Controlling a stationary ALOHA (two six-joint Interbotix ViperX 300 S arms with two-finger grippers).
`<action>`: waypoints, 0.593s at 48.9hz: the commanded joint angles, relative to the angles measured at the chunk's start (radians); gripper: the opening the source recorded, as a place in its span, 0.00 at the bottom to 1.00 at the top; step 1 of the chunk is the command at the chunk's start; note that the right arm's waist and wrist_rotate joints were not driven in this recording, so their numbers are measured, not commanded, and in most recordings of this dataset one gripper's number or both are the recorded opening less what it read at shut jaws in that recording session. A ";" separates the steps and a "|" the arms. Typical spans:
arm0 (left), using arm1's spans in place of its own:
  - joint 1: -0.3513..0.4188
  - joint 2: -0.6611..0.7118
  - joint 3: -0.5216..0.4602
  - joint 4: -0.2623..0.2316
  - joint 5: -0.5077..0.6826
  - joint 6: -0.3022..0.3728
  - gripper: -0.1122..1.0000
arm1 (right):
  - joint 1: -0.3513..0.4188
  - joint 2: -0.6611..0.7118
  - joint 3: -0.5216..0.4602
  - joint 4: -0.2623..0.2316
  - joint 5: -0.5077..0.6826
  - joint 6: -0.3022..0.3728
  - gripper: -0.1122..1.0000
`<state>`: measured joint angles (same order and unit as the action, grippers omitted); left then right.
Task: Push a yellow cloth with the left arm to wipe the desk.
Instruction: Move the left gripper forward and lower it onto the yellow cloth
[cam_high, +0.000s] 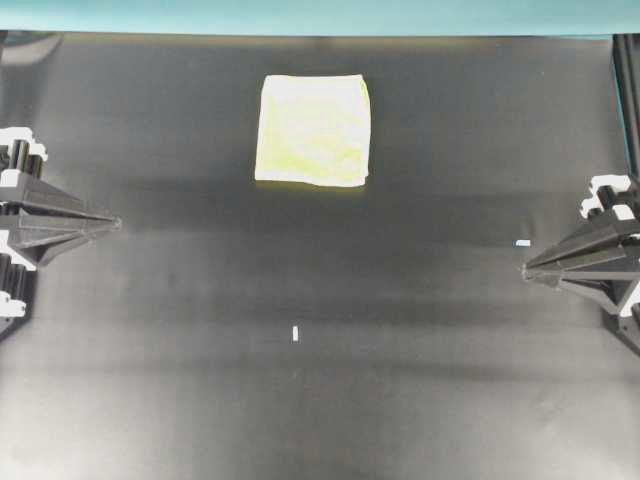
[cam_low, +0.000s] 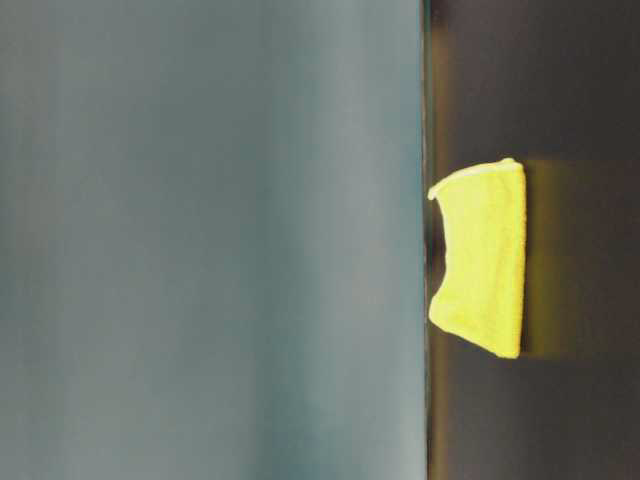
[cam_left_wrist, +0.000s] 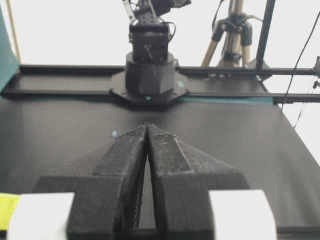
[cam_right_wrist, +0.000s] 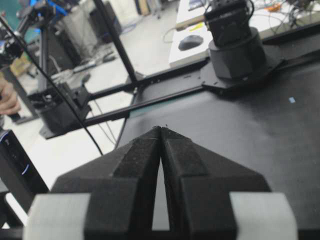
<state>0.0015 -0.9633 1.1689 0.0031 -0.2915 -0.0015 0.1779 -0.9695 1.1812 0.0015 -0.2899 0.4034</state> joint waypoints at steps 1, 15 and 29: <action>0.000 0.049 -0.017 0.040 -0.009 -0.003 0.15 | 0.000 0.012 -0.014 0.002 -0.006 0.000 0.13; 0.081 0.222 -0.066 0.040 -0.025 0.002 0.11 | 0.000 0.011 -0.012 0.002 0.078 0.002 0.10; 0.239 0.466 -0.158 0.040 -0.035 -0.011 0.11 | 0.000 0.012 -0.011 0.002 0.091 0.000 0.10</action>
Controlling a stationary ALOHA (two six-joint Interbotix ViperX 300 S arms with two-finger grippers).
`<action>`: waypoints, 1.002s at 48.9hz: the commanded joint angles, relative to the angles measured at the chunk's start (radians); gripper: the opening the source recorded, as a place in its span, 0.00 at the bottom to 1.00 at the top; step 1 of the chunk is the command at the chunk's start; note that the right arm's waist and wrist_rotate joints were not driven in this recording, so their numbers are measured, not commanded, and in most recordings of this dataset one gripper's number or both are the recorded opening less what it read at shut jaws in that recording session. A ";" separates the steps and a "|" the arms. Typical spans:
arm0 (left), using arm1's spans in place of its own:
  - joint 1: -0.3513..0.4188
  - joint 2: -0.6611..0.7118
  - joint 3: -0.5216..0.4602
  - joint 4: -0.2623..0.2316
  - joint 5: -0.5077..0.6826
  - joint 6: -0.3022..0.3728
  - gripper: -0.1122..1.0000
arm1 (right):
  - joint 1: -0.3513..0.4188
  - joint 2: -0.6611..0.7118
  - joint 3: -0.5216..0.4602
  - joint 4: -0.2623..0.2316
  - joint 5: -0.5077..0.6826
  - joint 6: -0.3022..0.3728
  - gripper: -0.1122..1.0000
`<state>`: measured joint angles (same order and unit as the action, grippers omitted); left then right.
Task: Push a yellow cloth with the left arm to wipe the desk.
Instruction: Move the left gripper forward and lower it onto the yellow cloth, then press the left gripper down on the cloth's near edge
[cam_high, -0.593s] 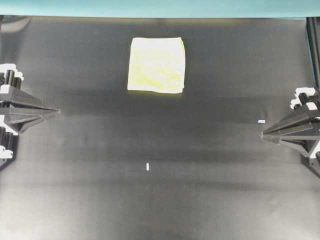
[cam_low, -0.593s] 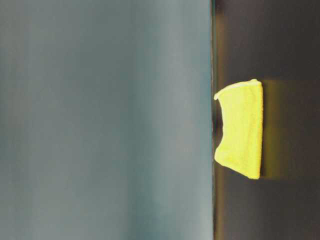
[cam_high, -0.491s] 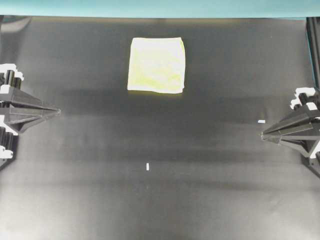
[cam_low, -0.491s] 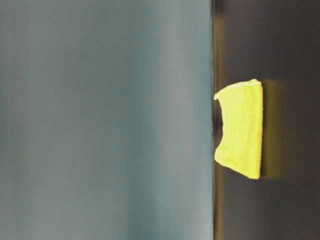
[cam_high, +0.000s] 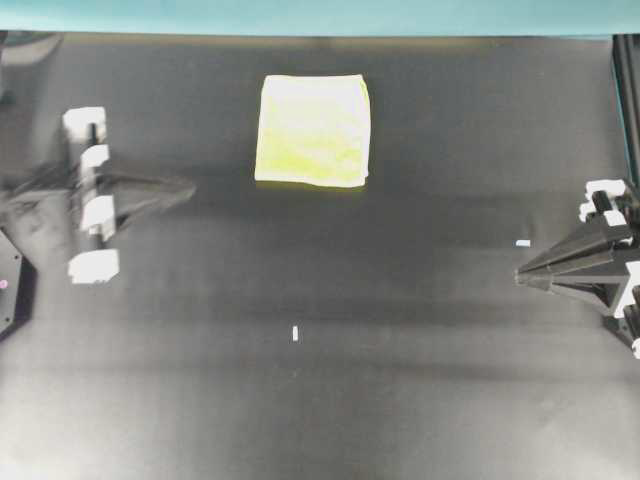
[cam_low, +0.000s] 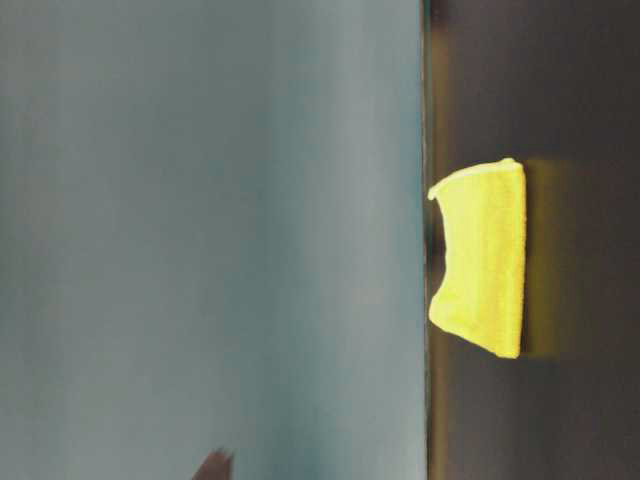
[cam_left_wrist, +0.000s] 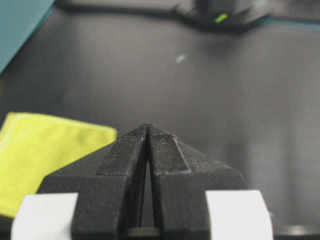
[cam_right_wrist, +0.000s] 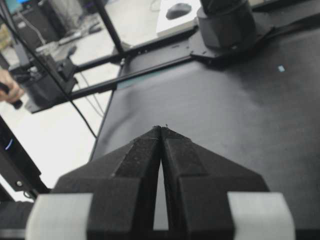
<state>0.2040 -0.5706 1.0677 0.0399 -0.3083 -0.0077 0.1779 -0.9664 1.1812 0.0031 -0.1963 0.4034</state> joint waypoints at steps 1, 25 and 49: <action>0.043 0.095 -0.067 0.003 -0.023 -0.006 0.11 | 0.000 0.009 -0.012 0.000 -0.003 0.000 0.10; 0.164 0.606 -0.390 0.003 -0.038 -0.103 0.83 | 0.000 0.000 -0.011 0.000 0.017 0.000 0.10; 0.244 0.896 -0.614 0.003 0.156 -0.110 0.88 | 0.000 0.000 -0.008 0.002 0.017 0.000 0.10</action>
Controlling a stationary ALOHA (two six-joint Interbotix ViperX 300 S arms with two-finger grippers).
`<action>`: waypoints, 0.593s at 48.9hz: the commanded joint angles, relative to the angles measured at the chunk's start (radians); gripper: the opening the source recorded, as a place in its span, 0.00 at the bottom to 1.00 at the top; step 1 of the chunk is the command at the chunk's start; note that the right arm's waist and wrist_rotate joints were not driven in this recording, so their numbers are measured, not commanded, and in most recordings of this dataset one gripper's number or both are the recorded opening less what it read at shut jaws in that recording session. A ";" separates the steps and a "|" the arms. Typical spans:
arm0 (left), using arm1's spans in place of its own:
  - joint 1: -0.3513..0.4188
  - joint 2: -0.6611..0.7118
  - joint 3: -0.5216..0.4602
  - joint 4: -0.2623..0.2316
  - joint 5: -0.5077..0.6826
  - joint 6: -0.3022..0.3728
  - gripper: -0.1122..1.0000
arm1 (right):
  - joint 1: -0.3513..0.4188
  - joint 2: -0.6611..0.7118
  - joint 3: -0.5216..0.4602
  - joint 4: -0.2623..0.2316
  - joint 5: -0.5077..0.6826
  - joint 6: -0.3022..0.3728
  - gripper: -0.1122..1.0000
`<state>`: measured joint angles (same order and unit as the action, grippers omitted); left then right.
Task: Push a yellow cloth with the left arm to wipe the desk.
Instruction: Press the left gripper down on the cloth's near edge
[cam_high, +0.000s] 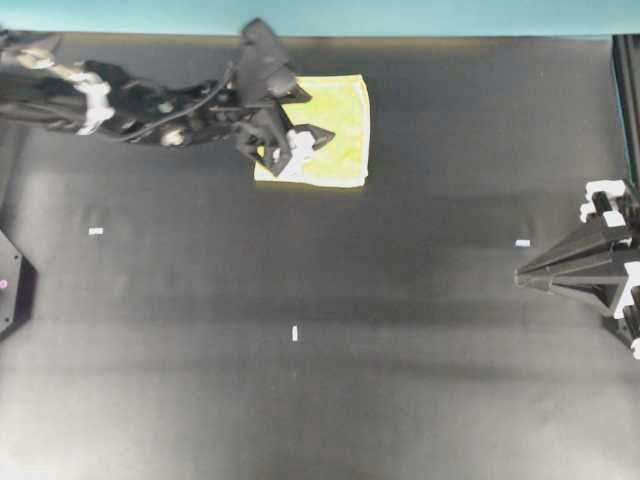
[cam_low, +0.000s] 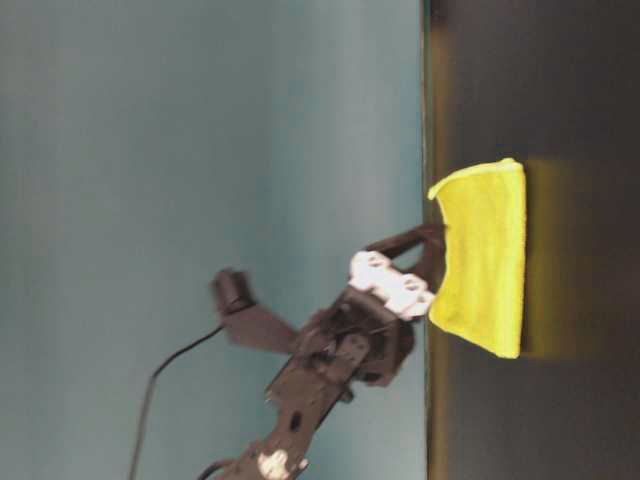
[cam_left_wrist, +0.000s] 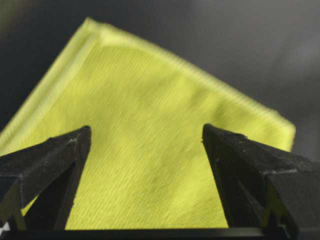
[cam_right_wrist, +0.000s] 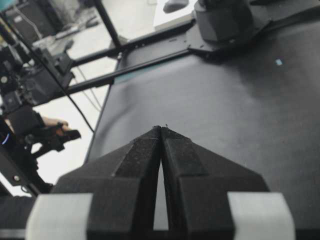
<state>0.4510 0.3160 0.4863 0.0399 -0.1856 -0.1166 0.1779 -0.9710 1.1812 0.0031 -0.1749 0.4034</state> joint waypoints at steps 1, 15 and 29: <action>-0.003 0.012 -0.035 0.003 0.040 -0.002 0.88 | 0.000 0.005 -0.008 0.000 -0.003 0.000 0.10; -0.002 0.021 -0.035 0.003 0.069 0.009 0.88 | -0.002 0.005 -0.005 0.000 -0.003 0.002 0.10; -0.002 0.032 -0.035 0.003 0.144 -0.003 0.88 | 0.000 0.005 -0.005 0.002 -0.006 0.002 0.10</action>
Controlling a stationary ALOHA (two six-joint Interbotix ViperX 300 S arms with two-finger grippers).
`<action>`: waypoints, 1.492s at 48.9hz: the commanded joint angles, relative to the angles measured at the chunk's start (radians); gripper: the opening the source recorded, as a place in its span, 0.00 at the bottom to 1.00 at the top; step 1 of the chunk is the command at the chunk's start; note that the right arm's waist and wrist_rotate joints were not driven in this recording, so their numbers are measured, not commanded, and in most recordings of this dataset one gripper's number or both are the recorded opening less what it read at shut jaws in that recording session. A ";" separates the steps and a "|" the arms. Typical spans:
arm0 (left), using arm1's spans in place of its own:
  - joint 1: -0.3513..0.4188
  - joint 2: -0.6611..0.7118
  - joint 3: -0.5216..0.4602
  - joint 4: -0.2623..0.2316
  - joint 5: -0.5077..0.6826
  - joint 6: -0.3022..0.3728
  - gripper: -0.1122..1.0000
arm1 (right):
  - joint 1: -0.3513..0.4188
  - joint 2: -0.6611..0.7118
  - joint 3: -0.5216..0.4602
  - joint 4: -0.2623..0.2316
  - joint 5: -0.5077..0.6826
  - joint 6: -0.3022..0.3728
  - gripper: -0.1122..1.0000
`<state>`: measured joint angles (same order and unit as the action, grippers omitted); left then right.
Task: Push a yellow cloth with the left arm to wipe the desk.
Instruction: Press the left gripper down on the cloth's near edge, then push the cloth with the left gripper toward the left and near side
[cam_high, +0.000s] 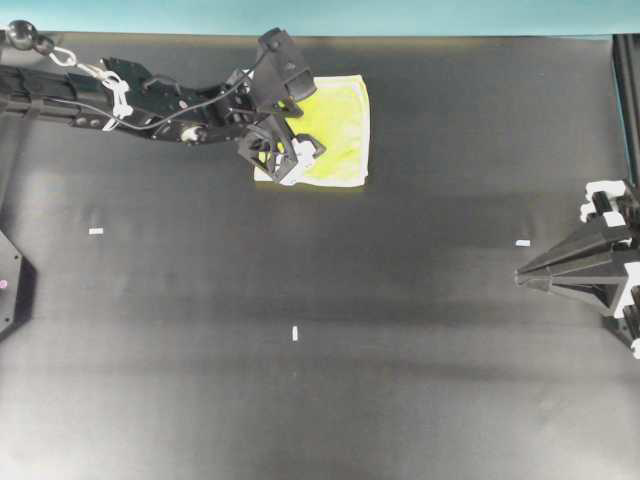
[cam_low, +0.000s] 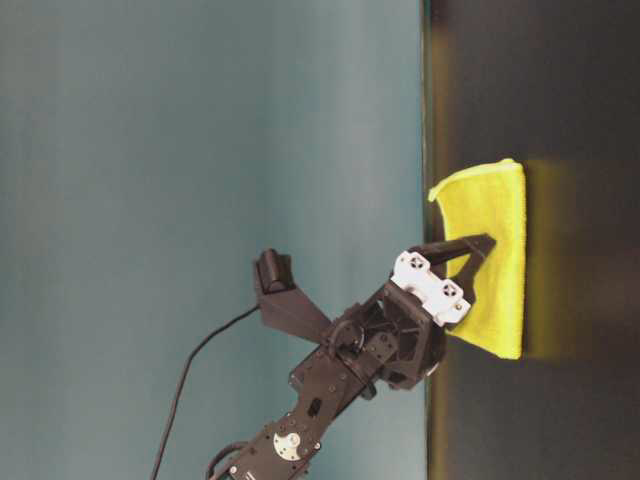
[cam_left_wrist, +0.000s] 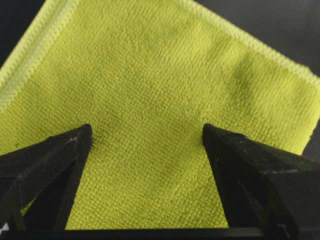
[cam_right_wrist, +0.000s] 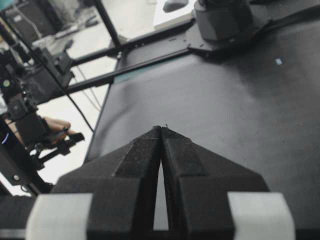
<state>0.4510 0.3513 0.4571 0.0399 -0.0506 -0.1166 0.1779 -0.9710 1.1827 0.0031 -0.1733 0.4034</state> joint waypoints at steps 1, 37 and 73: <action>-0.002 -0.002 -0.008 0.005 0.011 -0.003 0.88 | 0.000 0.005 -0.006 0.002 -0.008 0.000 0.10; -0.058 -0.058 0.170 0.003 -0.034 -0.037 0.88 | 0.000 0.005 -0.006 0.002 -0.009 0.002 0.10; -0.299 -0.255 0.499 0.003 -0.103 -0.034 0.88 | 0.000 0.005 -0.006 0.000 -0.015 0.000 0.10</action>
<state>0.2086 0.1135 0.9081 0.0414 -0.1595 -0.1457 0.1779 -0.9710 1.1827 0.0031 -0.1779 0.4034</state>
